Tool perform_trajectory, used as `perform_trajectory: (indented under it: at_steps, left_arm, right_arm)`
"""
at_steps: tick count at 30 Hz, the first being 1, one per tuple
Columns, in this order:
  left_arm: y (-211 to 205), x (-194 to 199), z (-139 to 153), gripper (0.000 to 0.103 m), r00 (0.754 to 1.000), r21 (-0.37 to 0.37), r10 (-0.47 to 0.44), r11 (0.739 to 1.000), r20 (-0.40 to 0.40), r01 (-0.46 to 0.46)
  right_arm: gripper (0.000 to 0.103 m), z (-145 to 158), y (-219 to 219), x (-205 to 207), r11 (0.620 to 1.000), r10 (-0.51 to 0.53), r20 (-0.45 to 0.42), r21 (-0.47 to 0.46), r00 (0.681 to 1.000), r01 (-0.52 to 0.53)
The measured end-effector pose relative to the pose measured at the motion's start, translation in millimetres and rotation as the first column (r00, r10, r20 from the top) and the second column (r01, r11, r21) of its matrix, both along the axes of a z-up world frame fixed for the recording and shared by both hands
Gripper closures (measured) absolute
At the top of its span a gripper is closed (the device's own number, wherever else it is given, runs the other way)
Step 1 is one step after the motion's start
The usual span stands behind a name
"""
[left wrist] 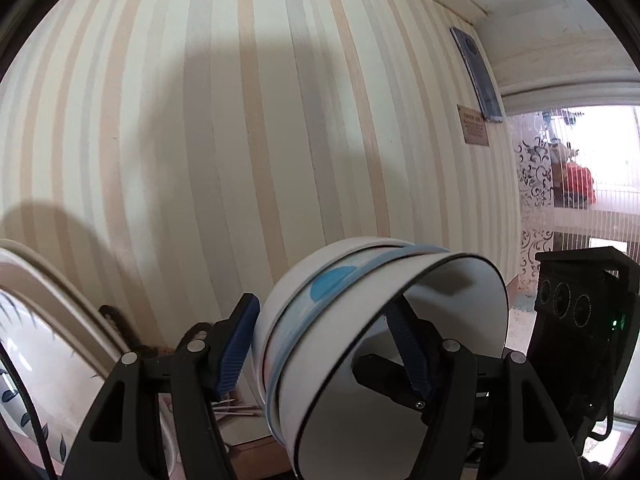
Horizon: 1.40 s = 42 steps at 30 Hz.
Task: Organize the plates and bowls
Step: 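Grasp the bowl stack with both tools and lift it, then carry the bowl stack with both tools over the plate stack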
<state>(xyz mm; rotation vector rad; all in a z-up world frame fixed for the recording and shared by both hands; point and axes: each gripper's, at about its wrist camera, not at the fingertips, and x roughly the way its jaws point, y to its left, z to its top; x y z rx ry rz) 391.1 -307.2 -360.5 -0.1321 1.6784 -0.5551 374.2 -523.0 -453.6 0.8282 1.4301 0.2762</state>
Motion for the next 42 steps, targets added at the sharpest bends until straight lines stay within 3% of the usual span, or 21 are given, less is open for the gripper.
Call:
perform_trajectory:
  at_steps: [17, 27, 30, 35, 42]
  left_arm:
    - [78.7, 15.5, 49.9, 0.039, 0.982, -0.024, 0.176, 0.984, 0.075, -0.174]
    - [148.7, 14.9, 50.8, 0.039, 0.973, 0.007, 0.216, 0.976, 0.076, -0.217]
    - [170.0, 14.0, 45.4, 0.039, 0.969, 0.019, 0.239, 0.97, 0.061, -0.241]
    - [201.0, 11.0, 35.7, 0.039, 0.96, 0.035, 0.276, 0.96, 0.043, -0.278]
    - [223.1, 10.9, 30.5, 0.041, 0.953, 0.033, 0.3, 0.953, 0.039, -0.301]
  right_arm:
    - [0.043, 42.2, 49.6, 58.3, 0.979, 0.206, 0.099, -0.025, 0.974, -0.204]
    - [0.043, 43.4, 136.0, 93.5, 0.97, 0.242, 0.089, -0.012, 0.966, -0.242]
    - [0.043, 47.2, 173.8, 67.8, 0.965, 0.261, 0.078, 0.001, 0.962, -0.262]
    - [0.043, 39.4, 210.7, 65.3, 0.961, 0.274, 0.053, 0.018, 0.96, -0.275]
    - [0.043, 31.4, 237.6, 57.3, 0.95, 0.31, 0.032, 0.016, 0.95, -0.311]
